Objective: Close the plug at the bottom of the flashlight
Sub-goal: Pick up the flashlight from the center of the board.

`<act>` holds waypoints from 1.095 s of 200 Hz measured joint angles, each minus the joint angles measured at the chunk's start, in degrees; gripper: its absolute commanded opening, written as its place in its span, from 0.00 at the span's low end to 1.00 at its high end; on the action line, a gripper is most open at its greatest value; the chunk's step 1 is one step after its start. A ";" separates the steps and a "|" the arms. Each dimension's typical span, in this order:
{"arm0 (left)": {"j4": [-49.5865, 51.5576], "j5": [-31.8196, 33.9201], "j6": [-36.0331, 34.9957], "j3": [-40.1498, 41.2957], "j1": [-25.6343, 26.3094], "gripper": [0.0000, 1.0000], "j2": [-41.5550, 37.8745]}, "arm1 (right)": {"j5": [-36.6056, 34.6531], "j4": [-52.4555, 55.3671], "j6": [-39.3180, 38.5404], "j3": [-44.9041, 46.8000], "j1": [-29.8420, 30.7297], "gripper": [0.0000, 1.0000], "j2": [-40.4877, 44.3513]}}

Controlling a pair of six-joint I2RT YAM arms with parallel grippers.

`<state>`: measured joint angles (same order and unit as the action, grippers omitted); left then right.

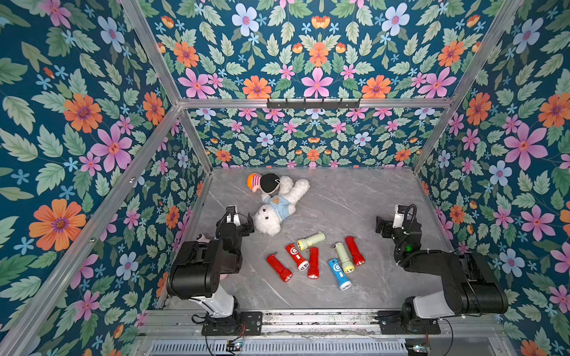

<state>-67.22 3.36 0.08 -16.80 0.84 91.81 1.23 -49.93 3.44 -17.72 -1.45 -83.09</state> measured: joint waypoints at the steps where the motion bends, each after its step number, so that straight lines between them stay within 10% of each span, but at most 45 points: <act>1: 0.00 0.00 0.00 0.00 0.00 1.00 0.00 | 0.00 0.00 0.00 0.00 0.00 0.99 0.00; 181: 0.09 0.50 0.00 0.00 0.02 1.00 -0.17 | -0.66 -0.39 0.00 0.31 0.09 0.99 0.11; 219: 8.87 5.46 1.51 -4.26 0.09 1.00 -8.04 | -5.35 10.45 -0.20 -4.22 2.23 0.99 12.50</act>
<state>-58.35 8.82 1.58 -21.06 0.93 83.77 -4.12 -39.48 3.25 -21.93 0.78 -70.59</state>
